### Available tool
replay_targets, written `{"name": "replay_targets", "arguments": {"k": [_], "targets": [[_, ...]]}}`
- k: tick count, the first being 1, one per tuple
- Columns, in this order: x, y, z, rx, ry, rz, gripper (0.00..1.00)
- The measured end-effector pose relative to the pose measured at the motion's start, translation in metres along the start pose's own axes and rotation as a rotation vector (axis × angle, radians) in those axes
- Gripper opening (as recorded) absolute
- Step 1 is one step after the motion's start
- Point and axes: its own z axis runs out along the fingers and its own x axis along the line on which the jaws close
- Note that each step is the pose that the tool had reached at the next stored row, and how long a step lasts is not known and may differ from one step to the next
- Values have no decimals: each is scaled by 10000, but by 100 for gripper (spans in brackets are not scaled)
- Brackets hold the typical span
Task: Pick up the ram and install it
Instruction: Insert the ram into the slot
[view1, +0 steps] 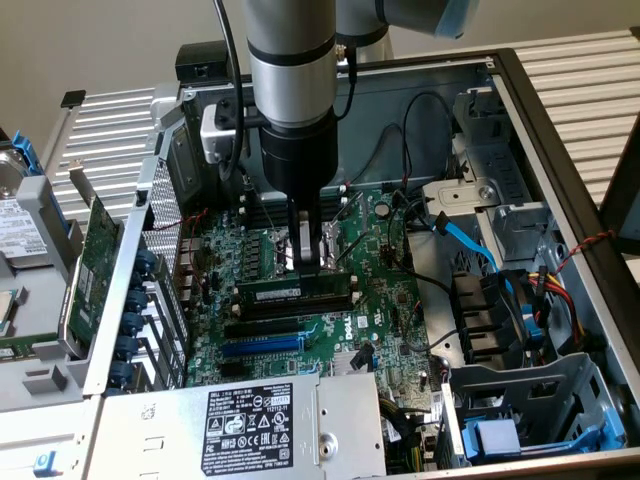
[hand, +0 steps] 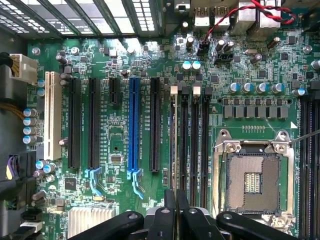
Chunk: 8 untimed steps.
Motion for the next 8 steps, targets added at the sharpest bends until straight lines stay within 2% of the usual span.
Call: {"name": "replay_targets", "arguments": {"k": [8], "targets": [[0,-4,5,4,-1,0,13]]}}
